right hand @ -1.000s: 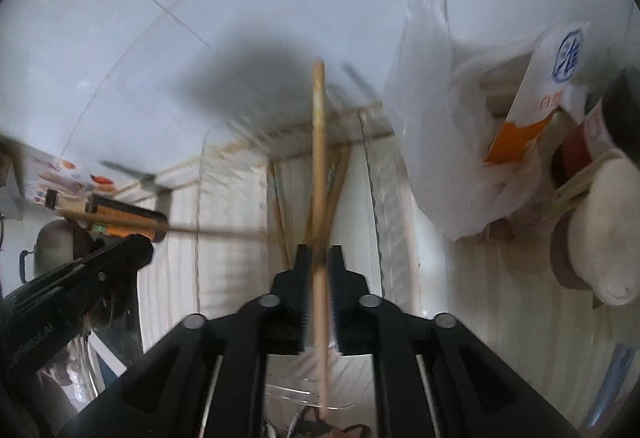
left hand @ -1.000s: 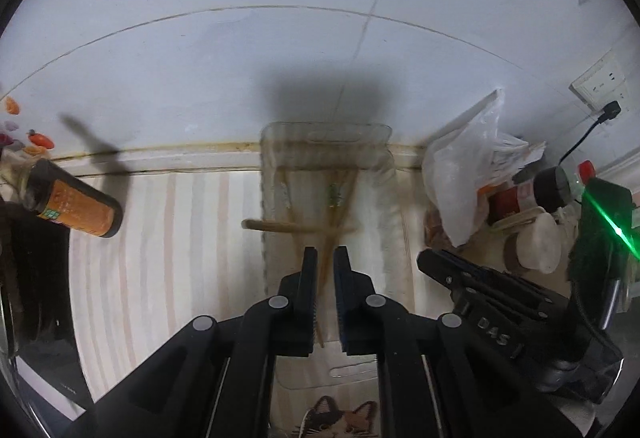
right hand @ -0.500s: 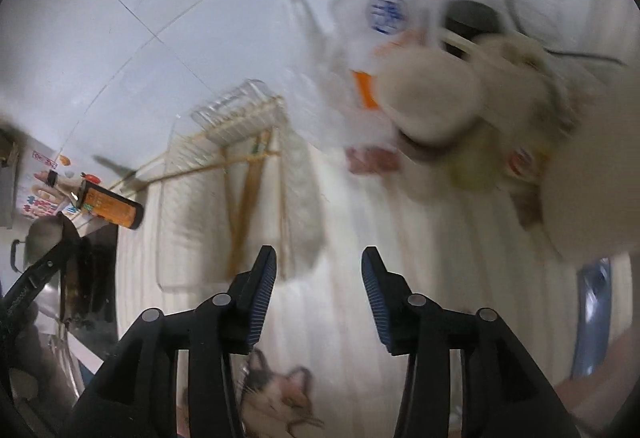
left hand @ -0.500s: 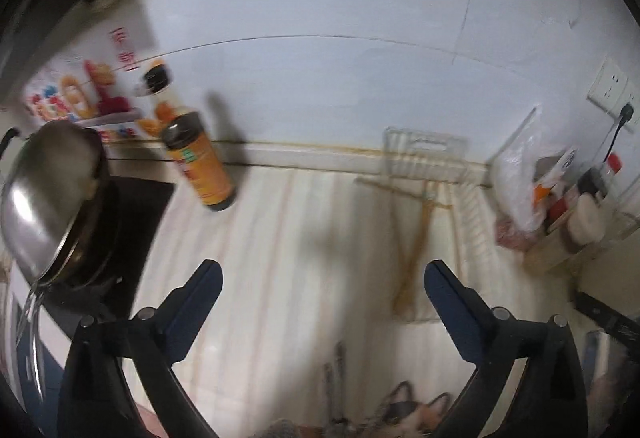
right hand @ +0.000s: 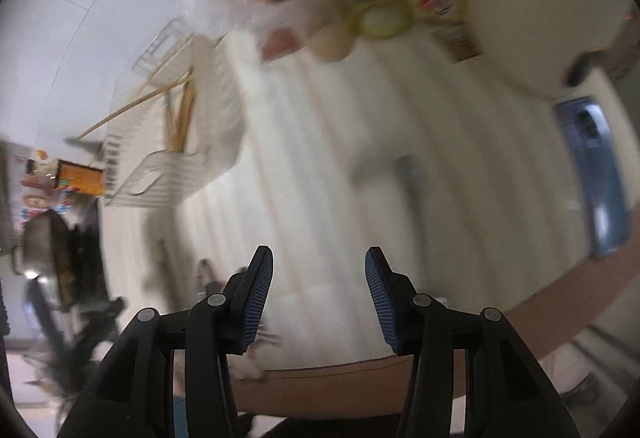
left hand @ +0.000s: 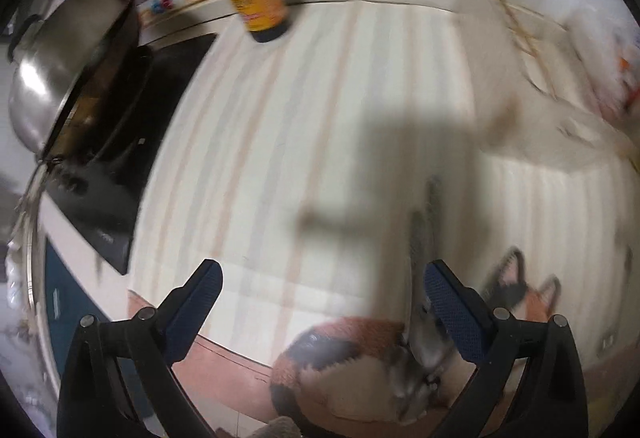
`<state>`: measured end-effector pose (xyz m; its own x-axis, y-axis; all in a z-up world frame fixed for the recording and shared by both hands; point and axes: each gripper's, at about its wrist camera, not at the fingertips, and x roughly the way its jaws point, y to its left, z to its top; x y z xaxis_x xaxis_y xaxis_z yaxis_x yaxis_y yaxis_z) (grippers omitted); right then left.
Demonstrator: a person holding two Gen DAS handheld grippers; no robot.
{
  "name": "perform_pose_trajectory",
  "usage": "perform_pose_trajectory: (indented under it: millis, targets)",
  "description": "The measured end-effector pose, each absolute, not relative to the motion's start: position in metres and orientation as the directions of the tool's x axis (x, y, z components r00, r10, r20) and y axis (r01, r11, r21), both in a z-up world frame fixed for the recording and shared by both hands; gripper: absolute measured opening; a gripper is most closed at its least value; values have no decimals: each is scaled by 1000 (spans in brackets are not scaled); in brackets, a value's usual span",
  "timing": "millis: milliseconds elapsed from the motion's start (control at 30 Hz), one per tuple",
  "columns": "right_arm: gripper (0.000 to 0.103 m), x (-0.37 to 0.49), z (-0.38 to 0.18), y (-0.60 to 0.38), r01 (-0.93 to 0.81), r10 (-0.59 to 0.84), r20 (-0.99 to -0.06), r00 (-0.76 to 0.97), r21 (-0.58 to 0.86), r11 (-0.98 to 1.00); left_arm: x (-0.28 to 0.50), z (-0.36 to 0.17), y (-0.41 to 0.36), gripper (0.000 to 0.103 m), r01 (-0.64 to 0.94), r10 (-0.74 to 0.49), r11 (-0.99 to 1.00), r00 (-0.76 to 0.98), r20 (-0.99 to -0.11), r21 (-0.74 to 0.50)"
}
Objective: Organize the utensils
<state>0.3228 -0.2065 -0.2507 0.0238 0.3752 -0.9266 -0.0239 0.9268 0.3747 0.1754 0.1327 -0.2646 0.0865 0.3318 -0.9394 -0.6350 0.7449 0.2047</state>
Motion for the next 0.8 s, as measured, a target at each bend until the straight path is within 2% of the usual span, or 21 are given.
perform_pose_trajectory:
  millis: [100,333,633,667,700,767,800]
  targets:
    - [50,342,-241,-171,-56,450,-893,16,449,892,207,-239,149,103,-665,379,716,119,-918,210]
    - [50,427,-231,-52,1,679,-734,-11,679,734,259,-201,208,103,-728,430,651,117,-895,217]
    - [44,496,-316,34,260,749,-657,-86,711,654,271,-226,244,103,-746,424,610,25,-906,265]
    - [39,498,-321,38,271,752,-653,-92,710,650,268,-230,245,103,-747,418,609,16,-908,267]
    - [26,501,-327,41,284,759,-645,-93,713,641,266,-234,246,103,-749,409,606,8,-912,266]
    - [13,504,-333,46,286,768,-635,-88,722,630,262,-242,249,103,-754,392,603,-3,-920,259]
    - [12,505,-334,47,280,762,-642,-85,719,636,261,-245,250,103,-756,386,603,-6,-923,257]
